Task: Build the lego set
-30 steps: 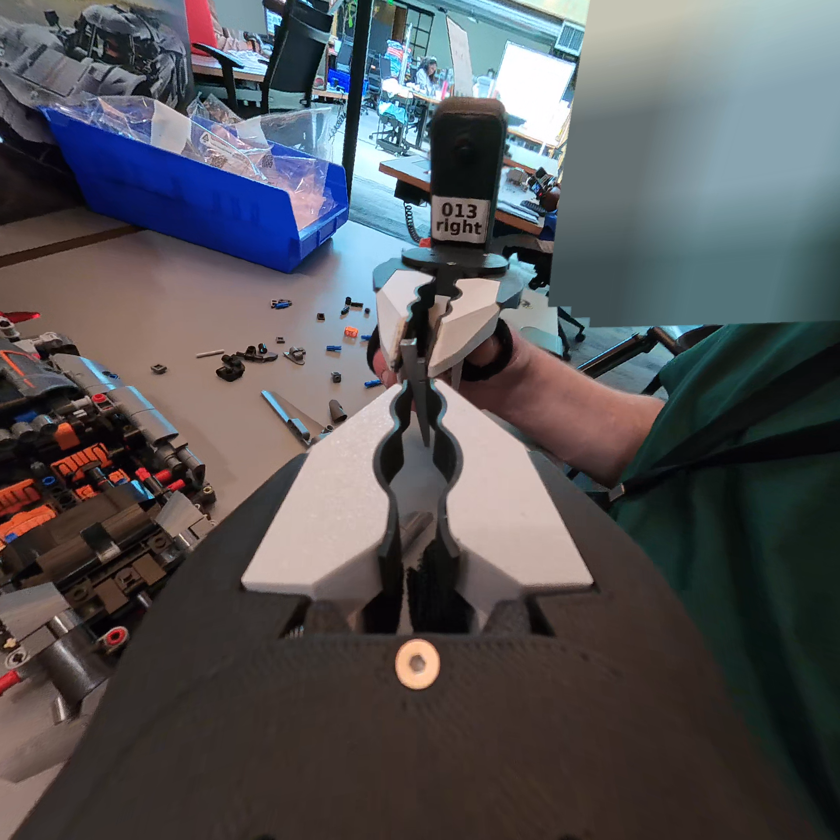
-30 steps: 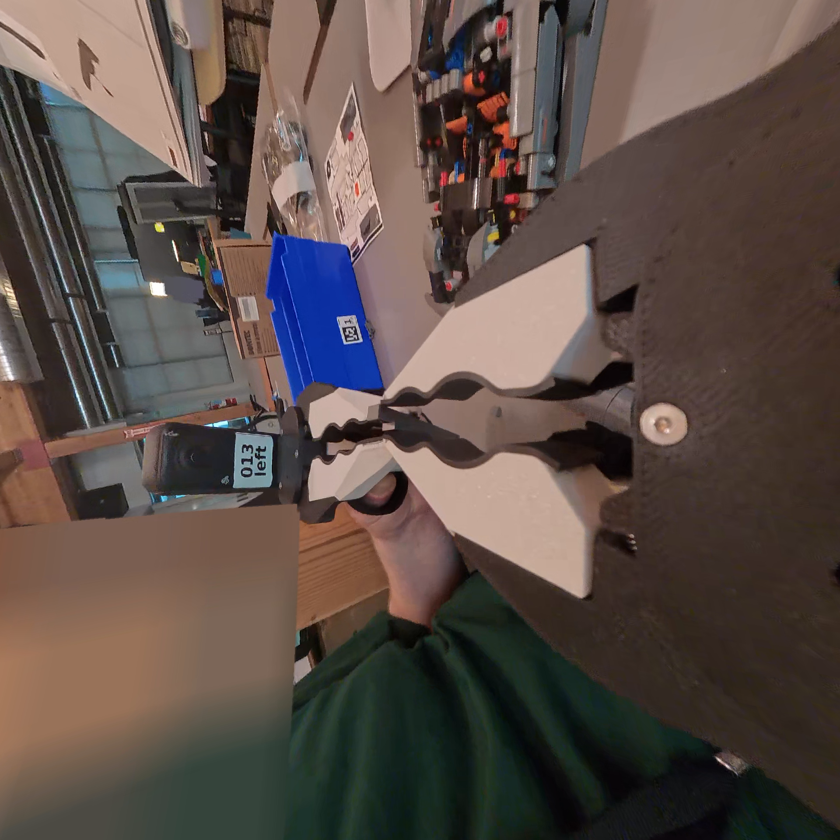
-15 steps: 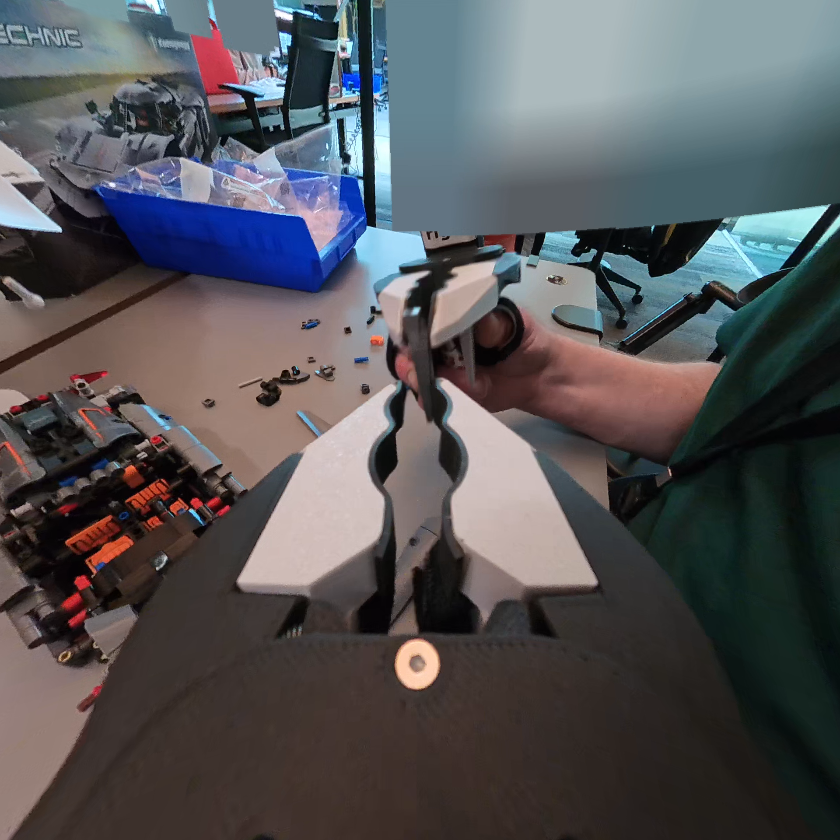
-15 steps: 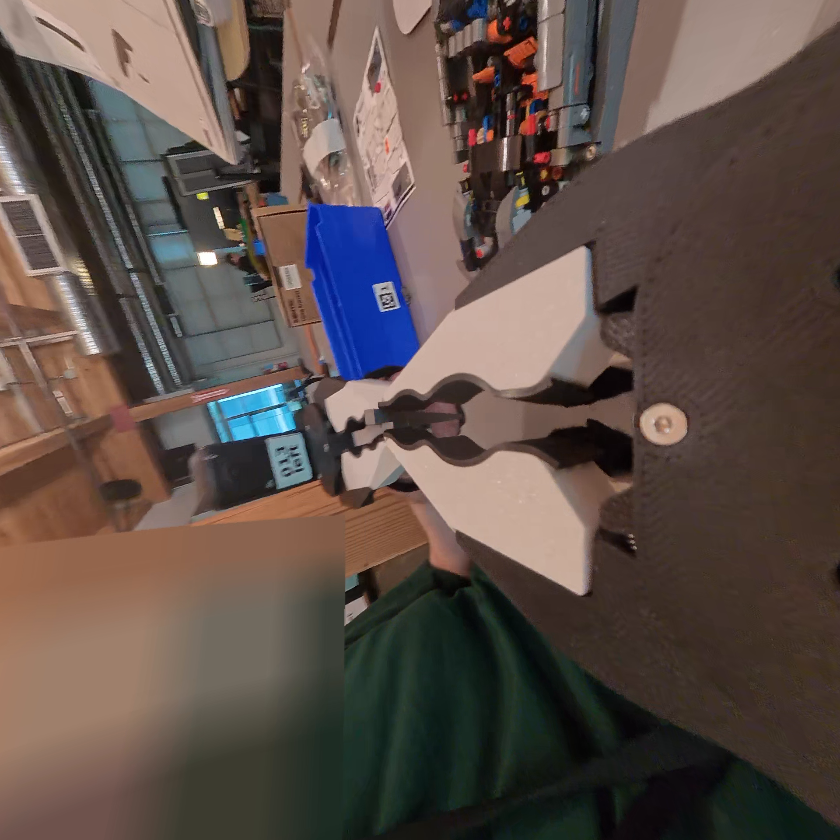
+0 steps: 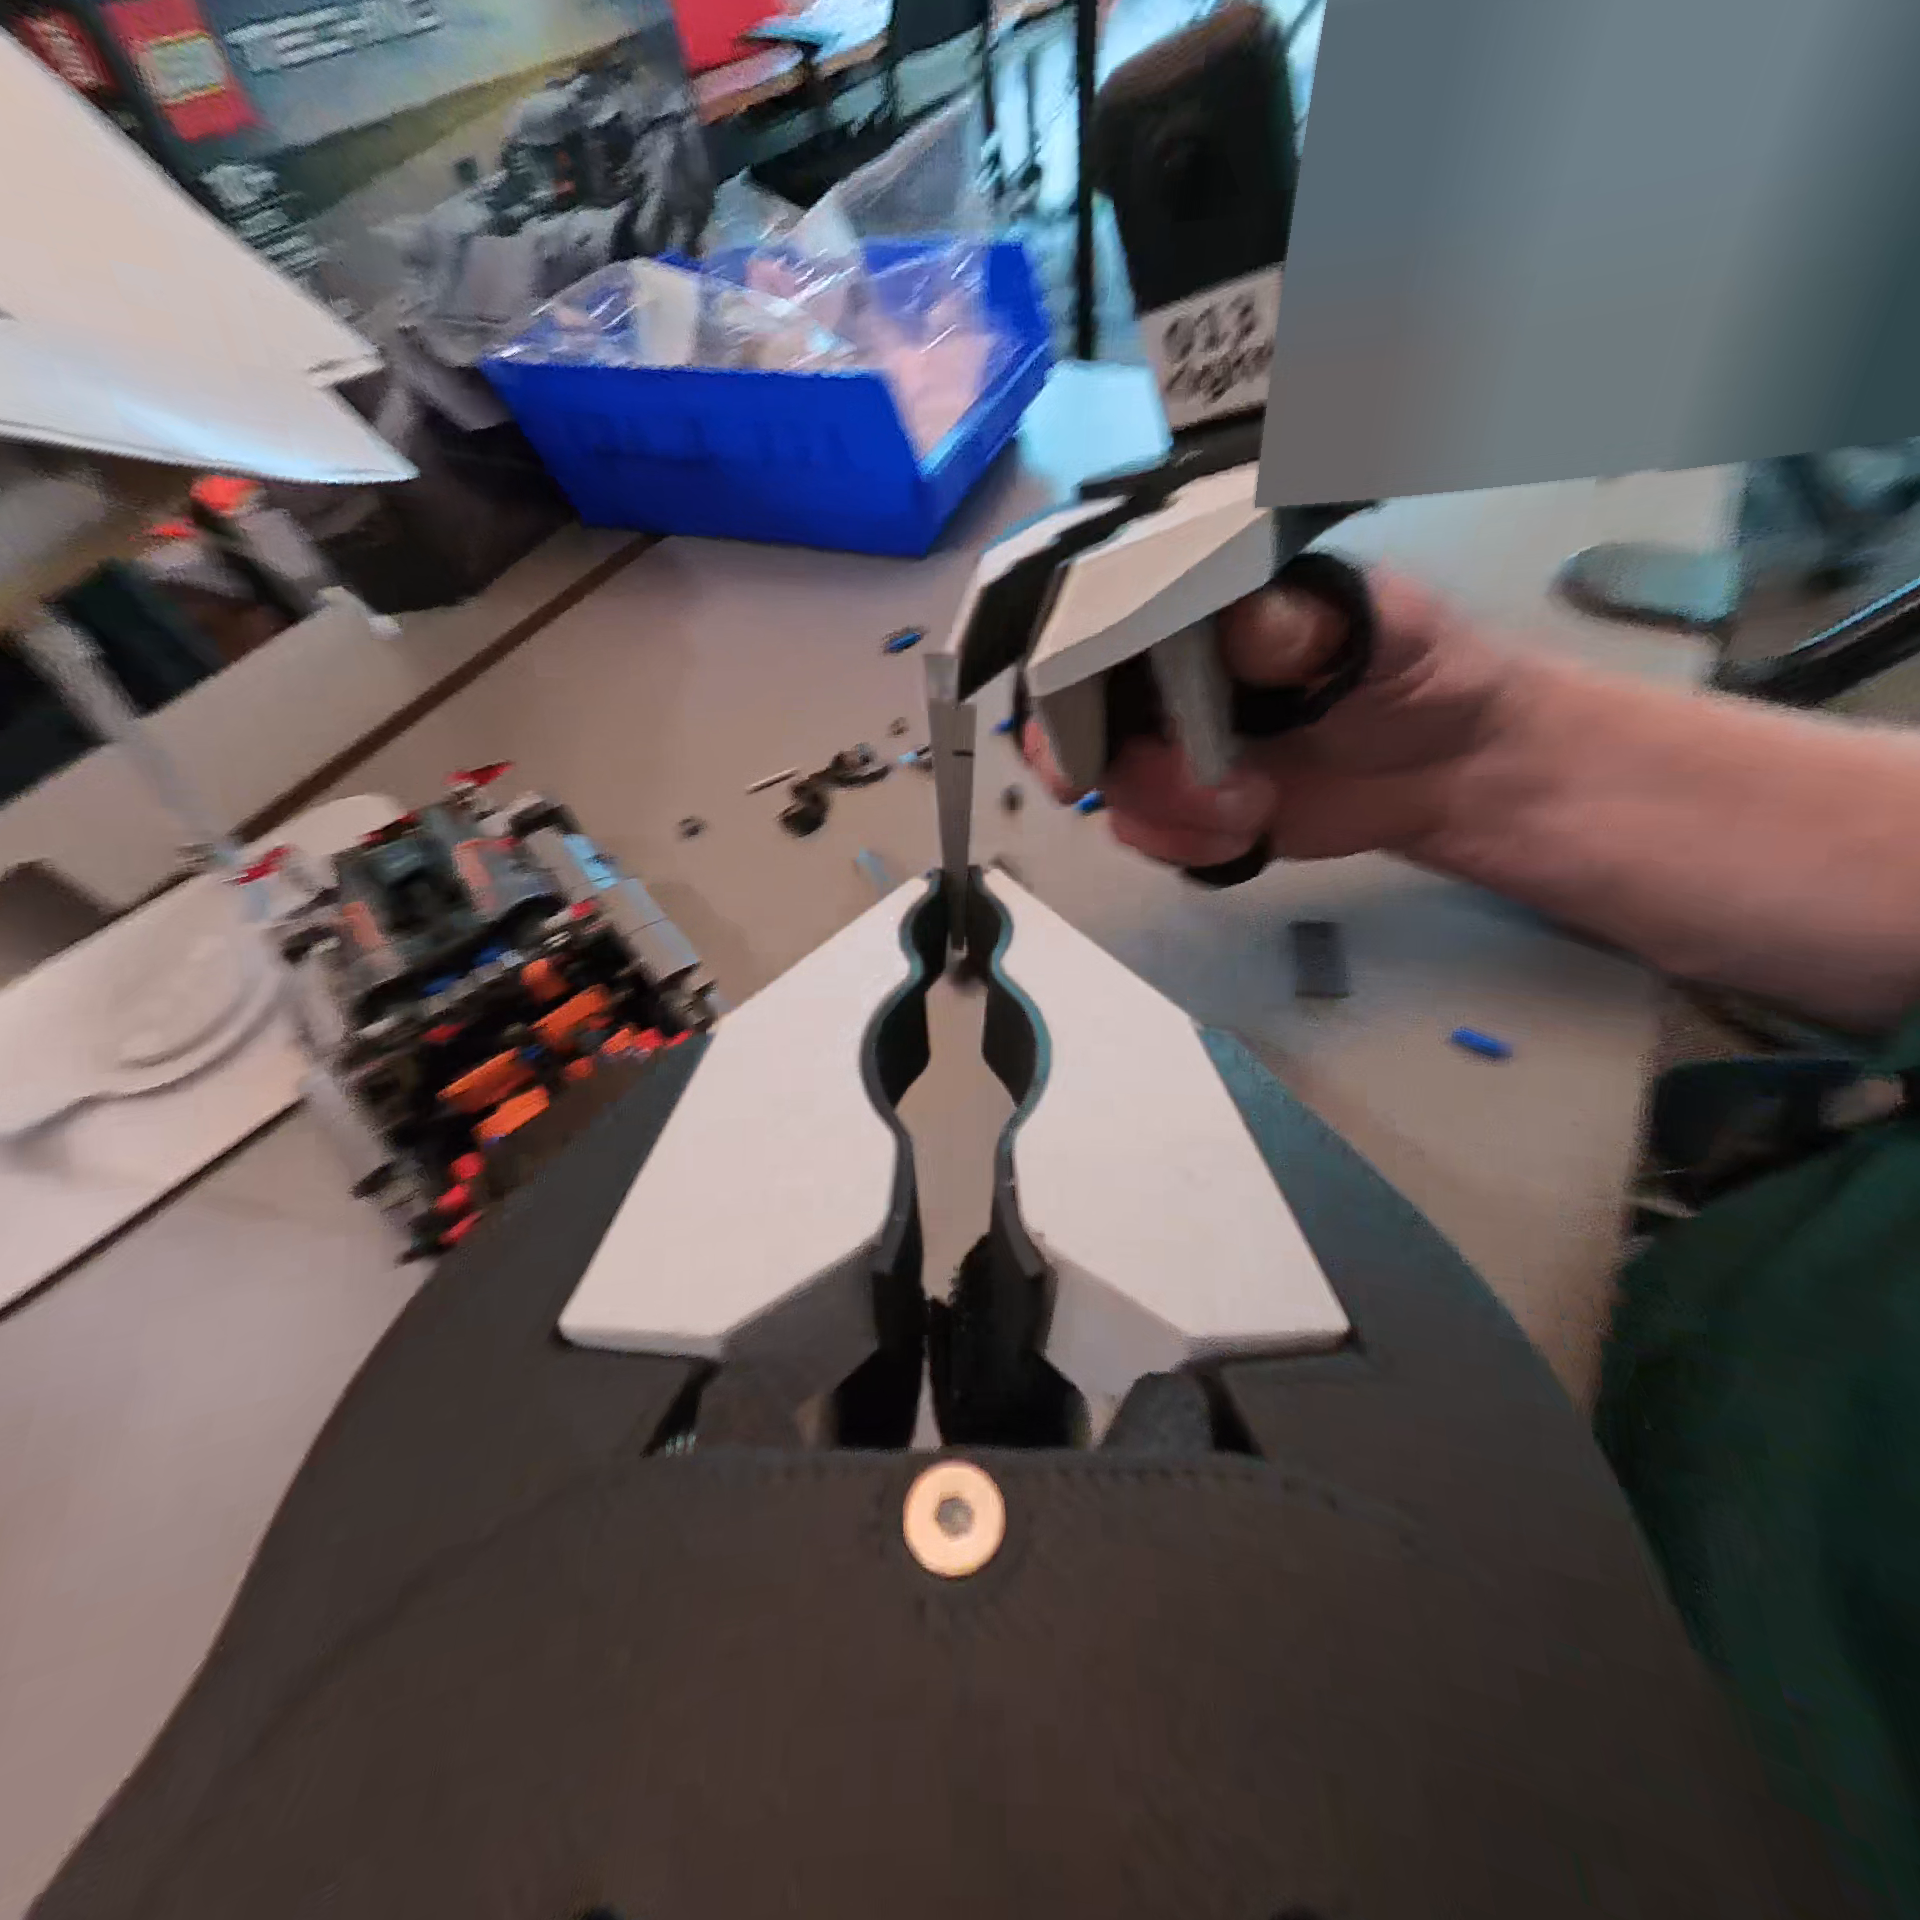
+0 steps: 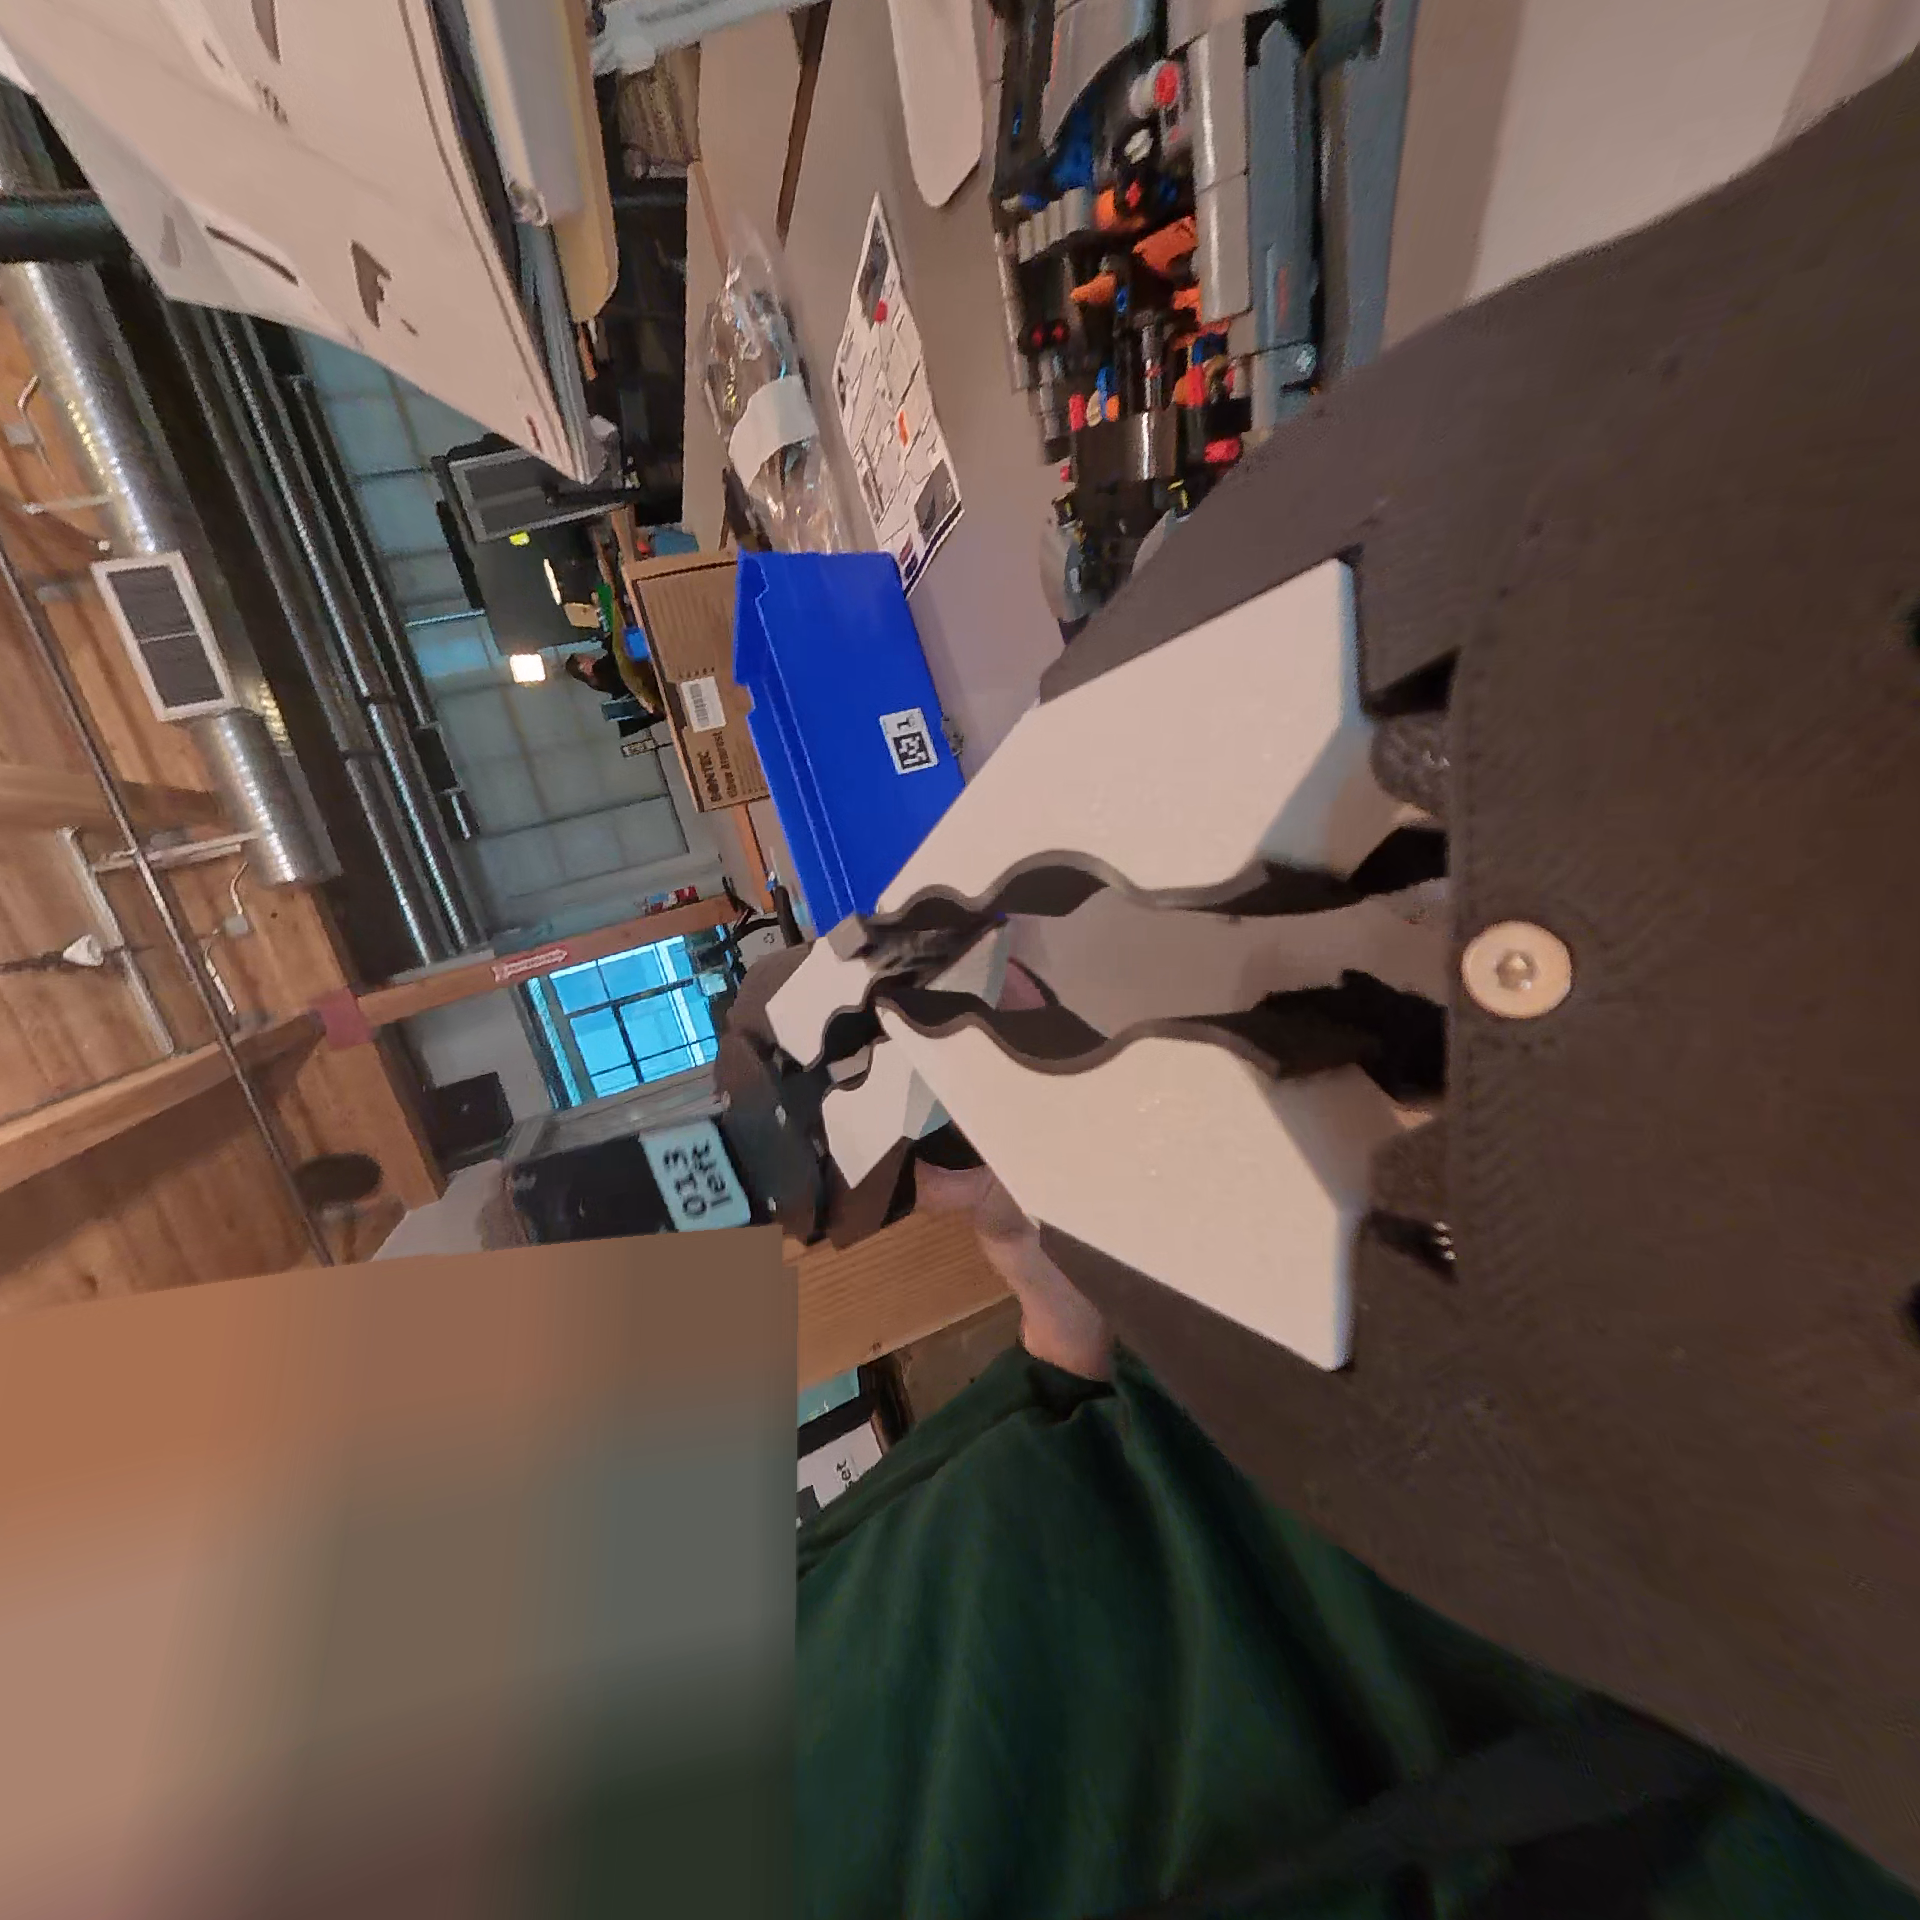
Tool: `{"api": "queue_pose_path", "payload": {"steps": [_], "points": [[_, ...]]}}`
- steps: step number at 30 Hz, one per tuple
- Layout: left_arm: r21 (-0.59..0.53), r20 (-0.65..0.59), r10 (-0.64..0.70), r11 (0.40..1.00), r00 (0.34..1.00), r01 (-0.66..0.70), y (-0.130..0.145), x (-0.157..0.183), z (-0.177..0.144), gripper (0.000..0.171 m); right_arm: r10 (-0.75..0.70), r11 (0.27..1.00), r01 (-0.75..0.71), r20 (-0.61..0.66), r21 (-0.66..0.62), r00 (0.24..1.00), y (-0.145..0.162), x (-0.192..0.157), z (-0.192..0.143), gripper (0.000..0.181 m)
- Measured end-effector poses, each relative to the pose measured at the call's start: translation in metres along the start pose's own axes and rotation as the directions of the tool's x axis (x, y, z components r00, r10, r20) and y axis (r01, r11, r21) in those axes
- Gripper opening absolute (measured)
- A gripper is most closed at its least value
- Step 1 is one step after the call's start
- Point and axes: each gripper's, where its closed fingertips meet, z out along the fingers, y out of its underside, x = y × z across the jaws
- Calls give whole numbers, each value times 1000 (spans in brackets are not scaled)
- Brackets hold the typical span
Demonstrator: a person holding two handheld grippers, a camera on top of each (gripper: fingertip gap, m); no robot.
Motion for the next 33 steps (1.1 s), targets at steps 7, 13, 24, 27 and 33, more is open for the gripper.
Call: {"api": "queue_pose_path", "payload": {"steps": [7,13,24,27,33], "points": [[-172,247,230,966,941,-191,16,-21,2,0,113,991,-116,-46,-63,993,15,14,5,17],[-256,279,343,927,897,-275,18,-19,9,0,173,977,-184,-101,-110,980,29,24,10,15],[-283,310,385,910,869,-302,16,-21,14,1,205,974,-213,-103,-75,973,22,25,3,7],[-297,317,403,902,858,-314,16,-21,13,0,184,977,-195,-116,-88,976,23,25,3,7],[-328,322,434,885,841,-331,20,-21,13,0,118,979,-141,-157,-145,980,28,26,3,6]]}}
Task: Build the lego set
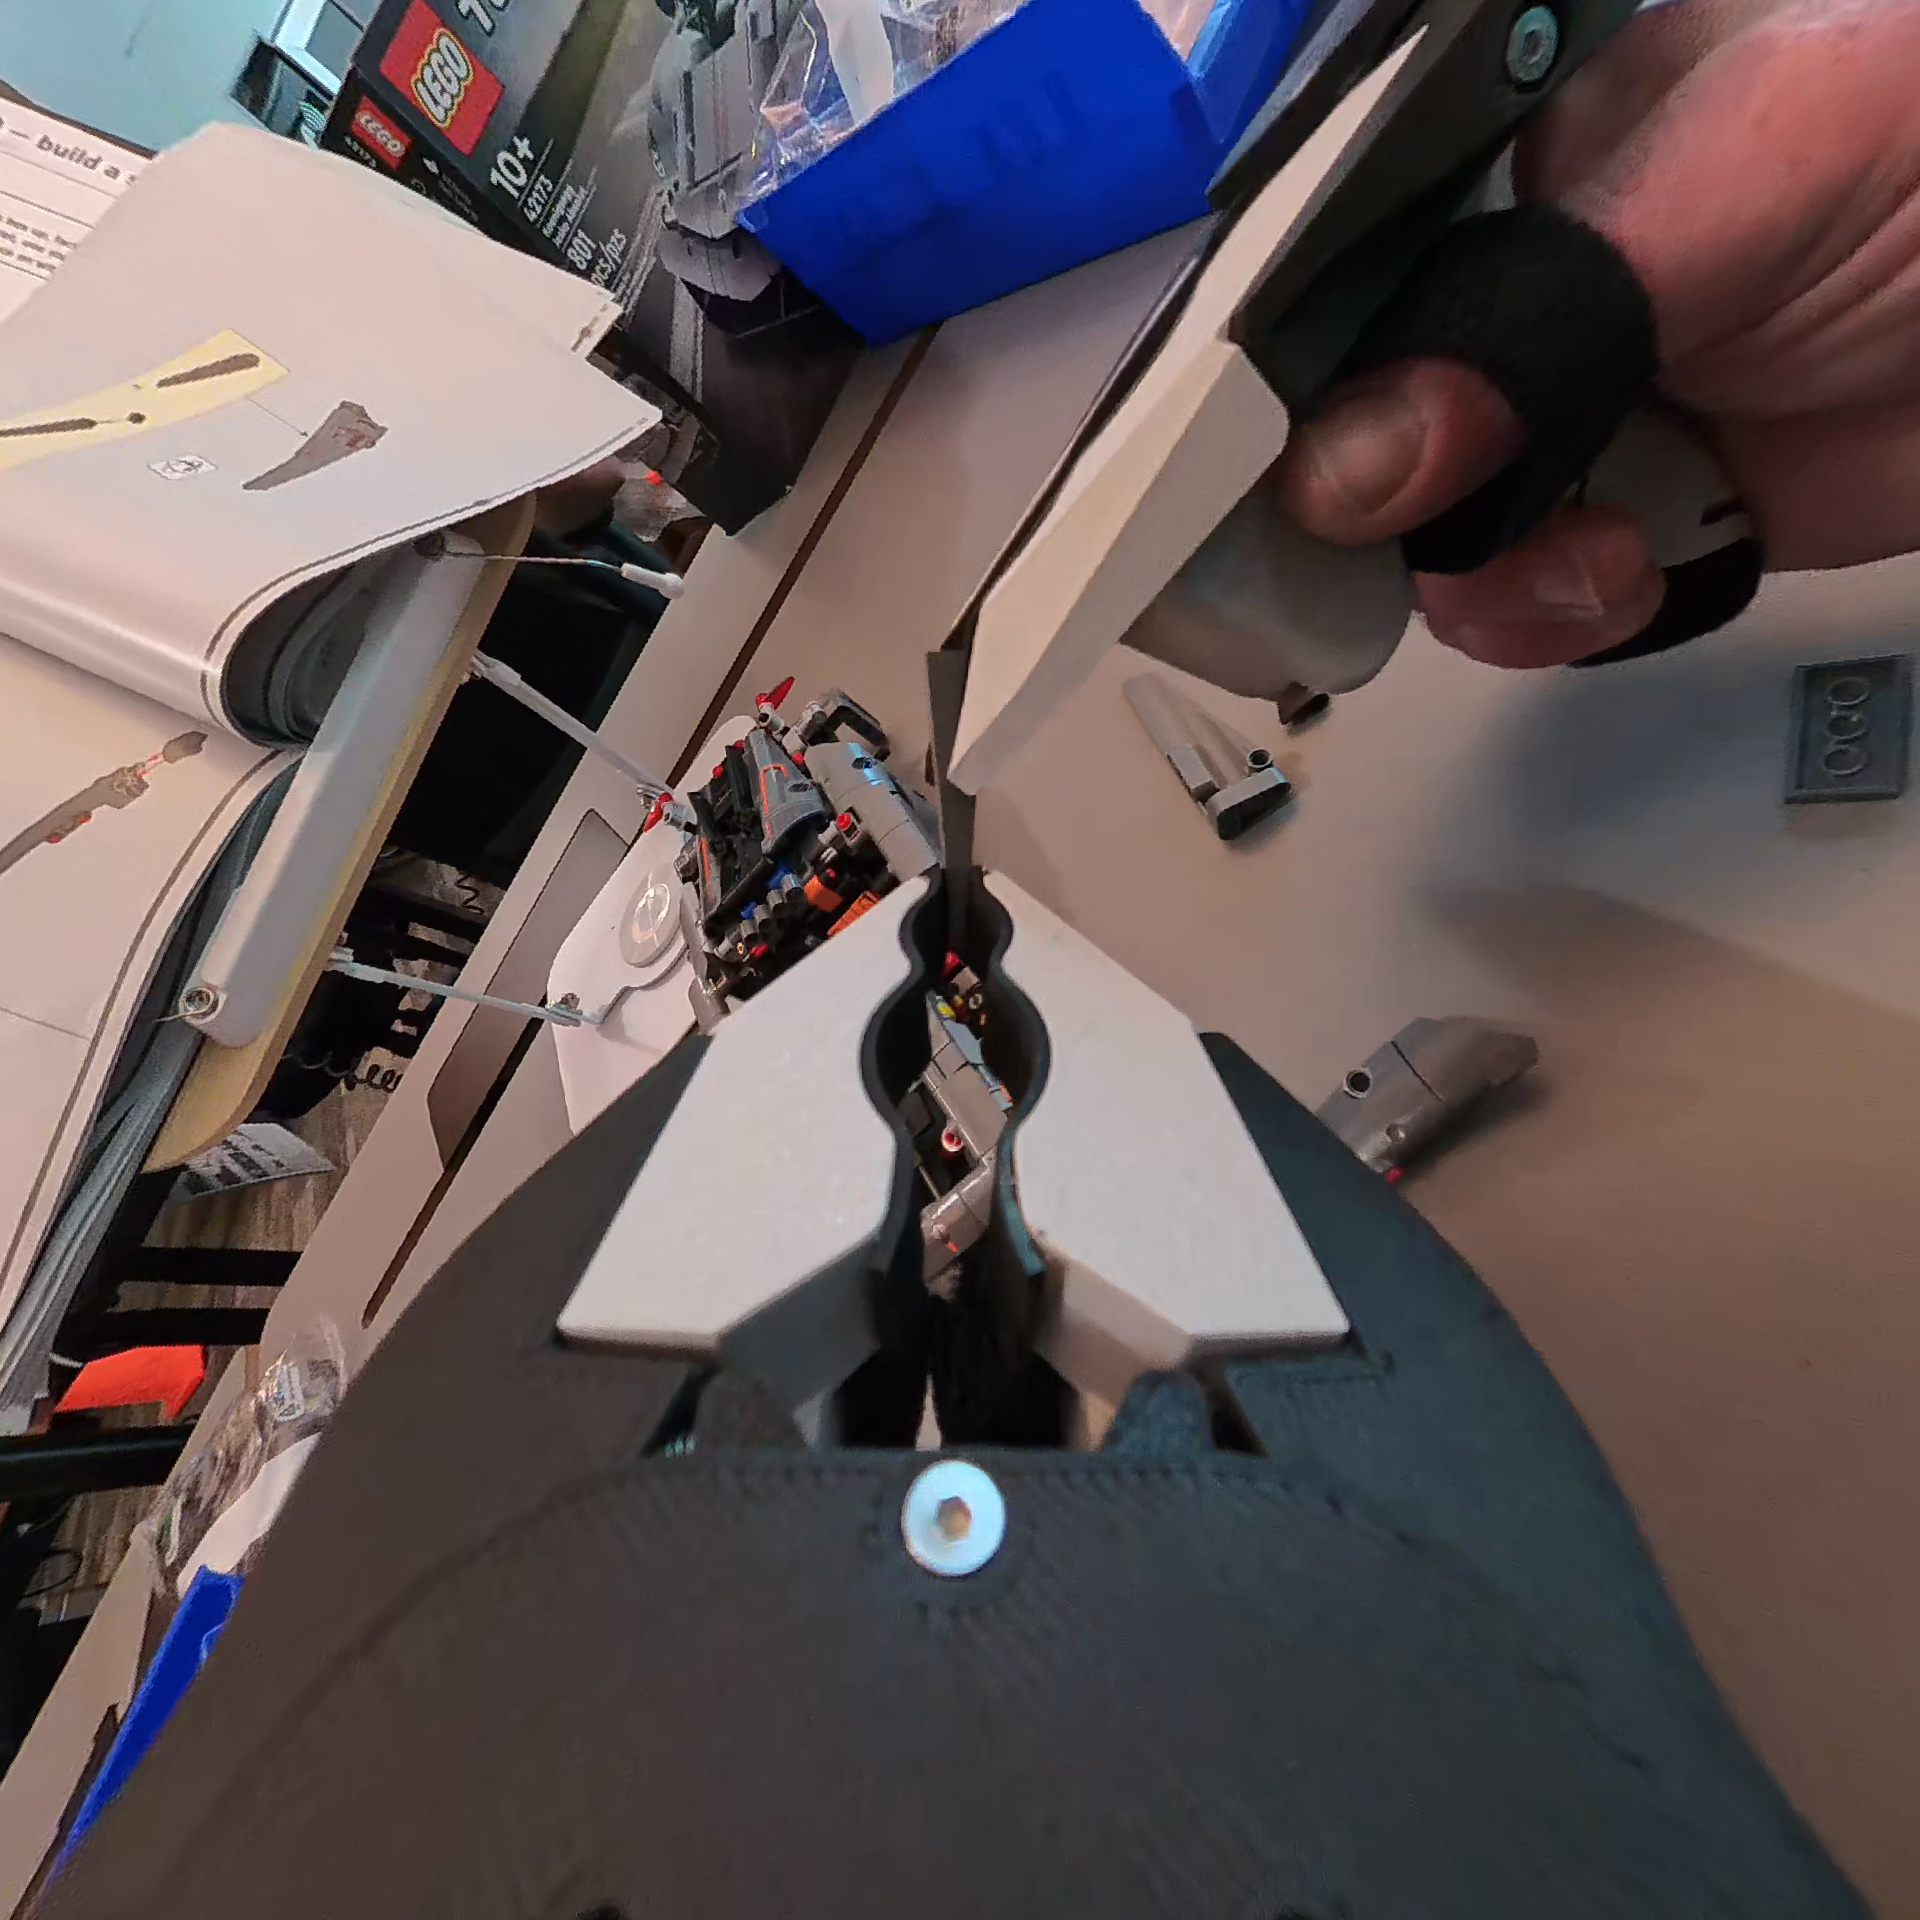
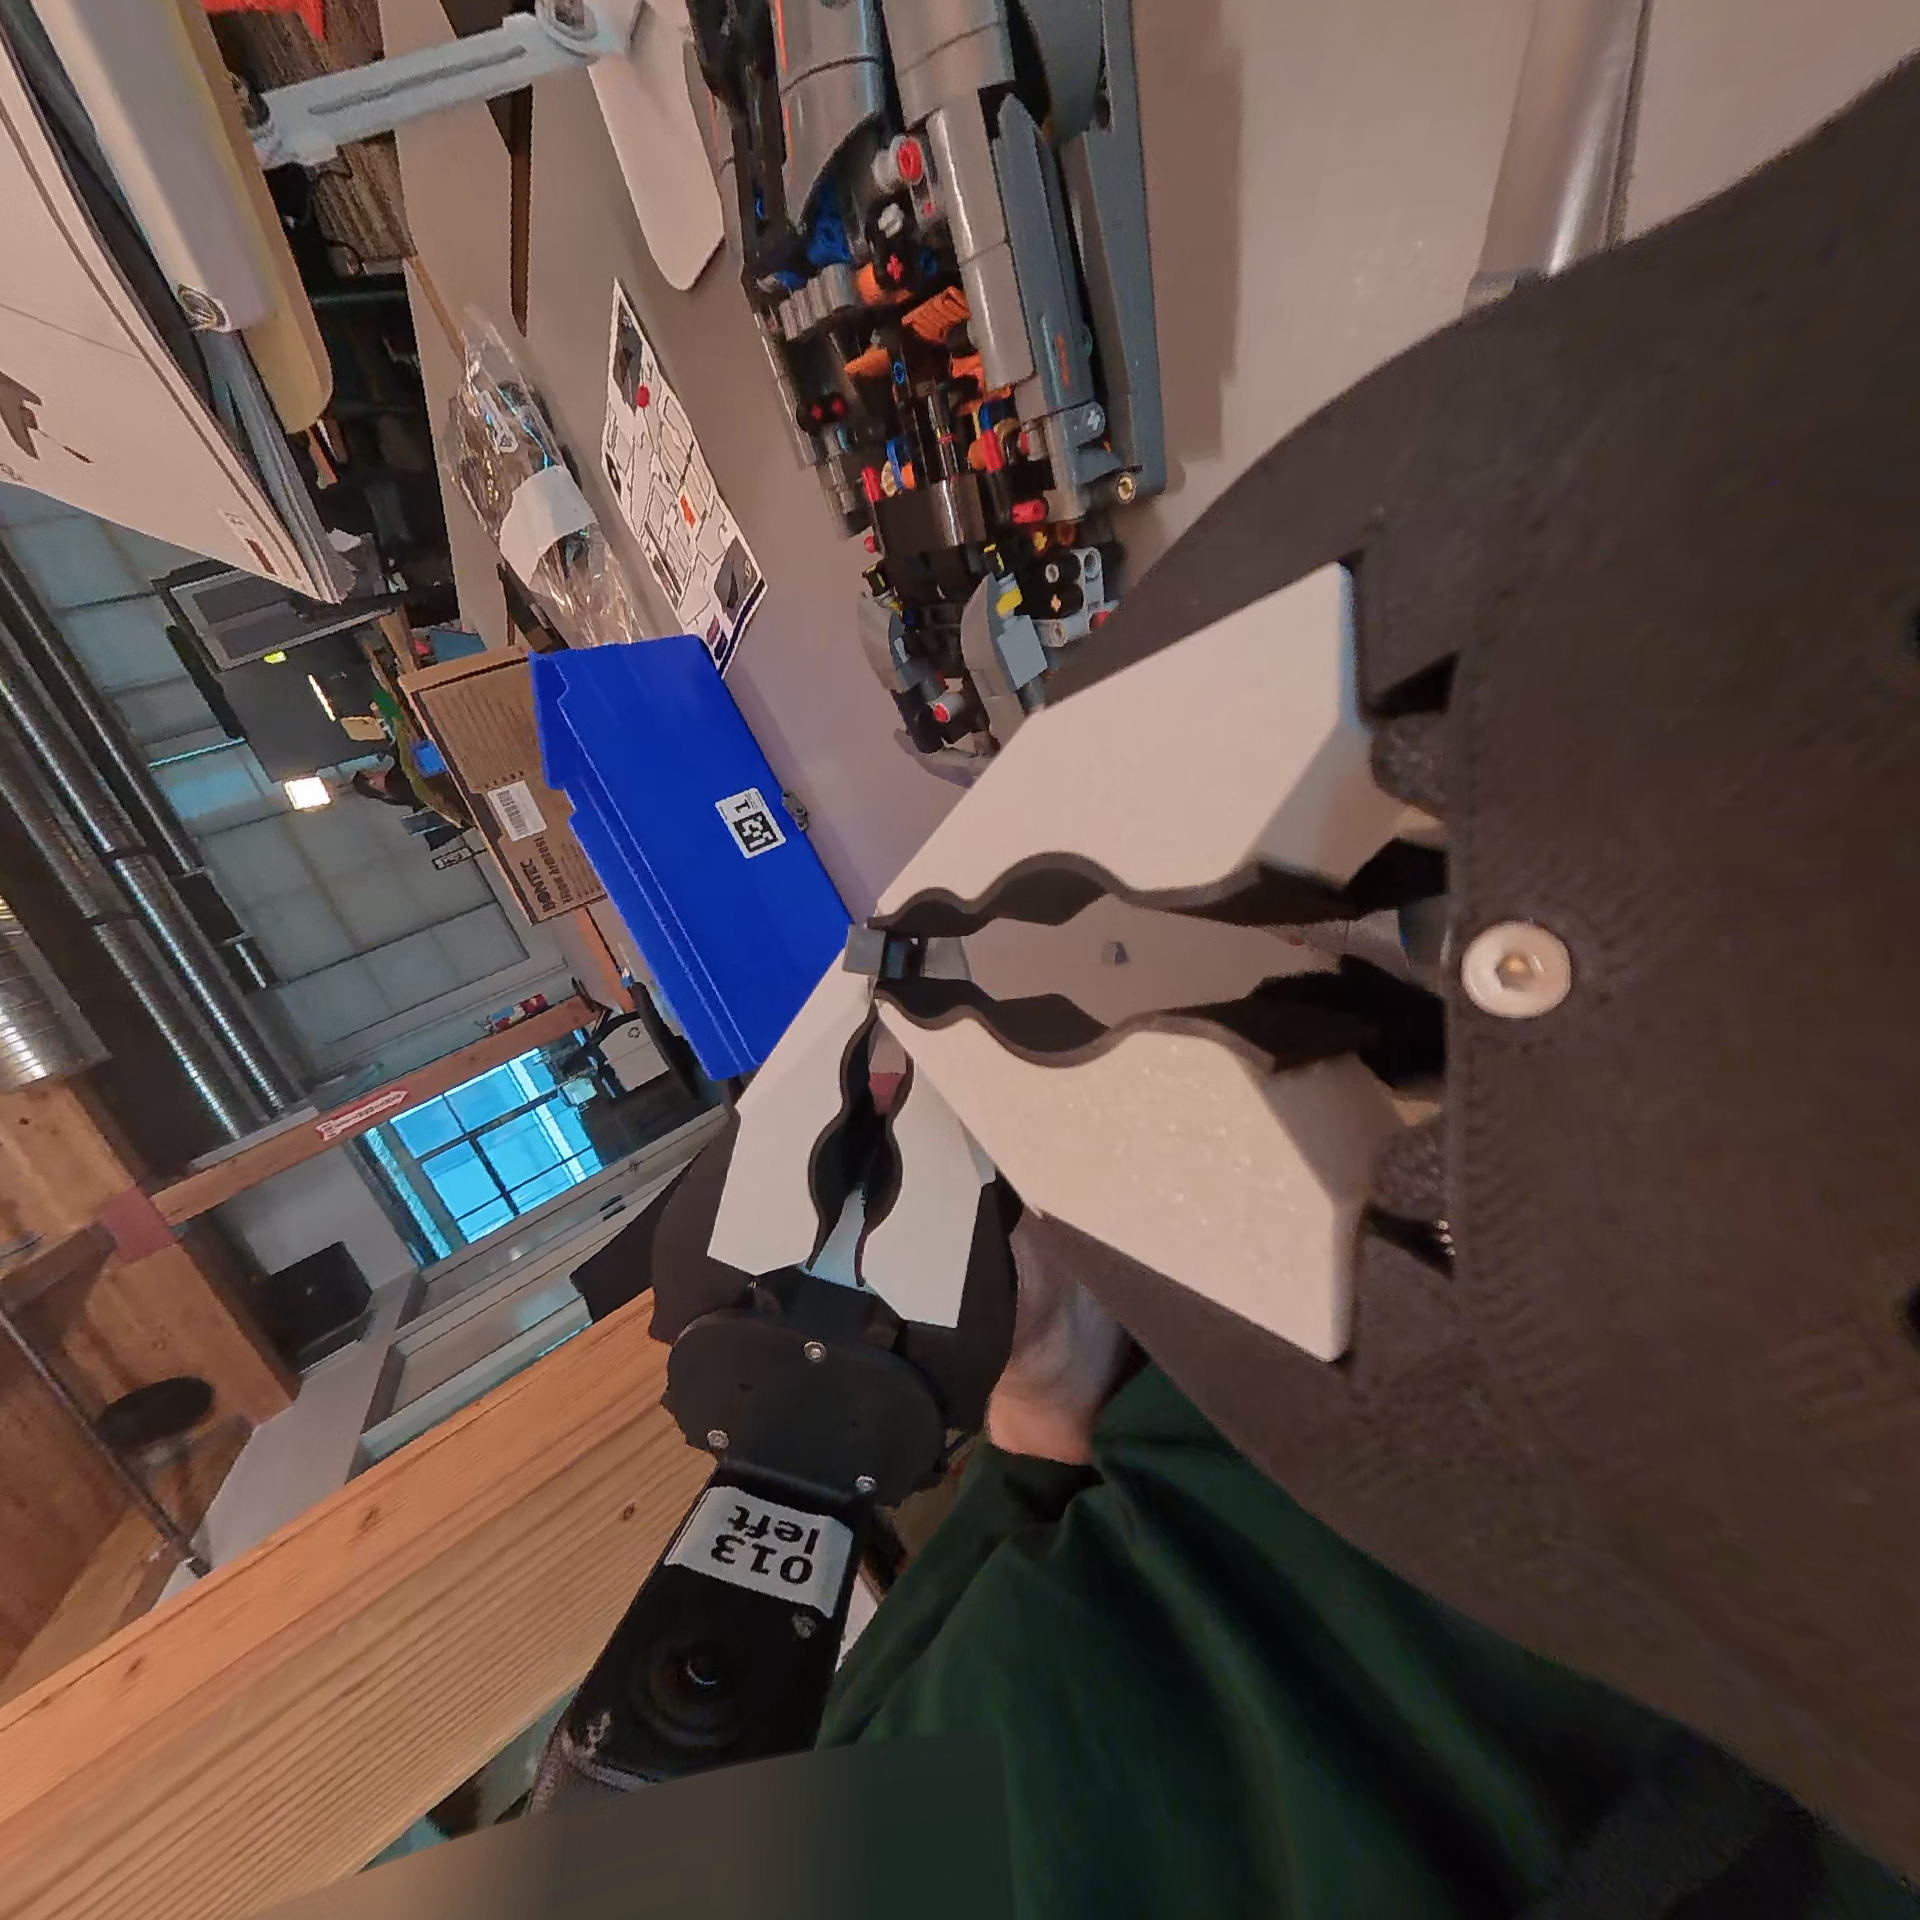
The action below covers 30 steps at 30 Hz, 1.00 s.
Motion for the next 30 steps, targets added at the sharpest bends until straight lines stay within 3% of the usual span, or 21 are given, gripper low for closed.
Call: {"api": "queue_pose_path", "payload": {"steps": [4,6,15,30], "points": [[-3,-27,-30,1000,999,30,2,1,1,1,15,1000,-15,11,-2,1000,0,1,1,7],[-15,-17,-26,1000,1000,26,4,-1,1,0,51,998,-52,34,23,998,-3,1,-1,21],[-17,-26,-17,1000,1000,16,6,0,2,1,86,996,-87,45,15,995,0,4,-2,7],[-62,5,44,997,999,-44,9,2,5,0,37,999,-38,-31,-38,999,6,8,-4,5]]}}
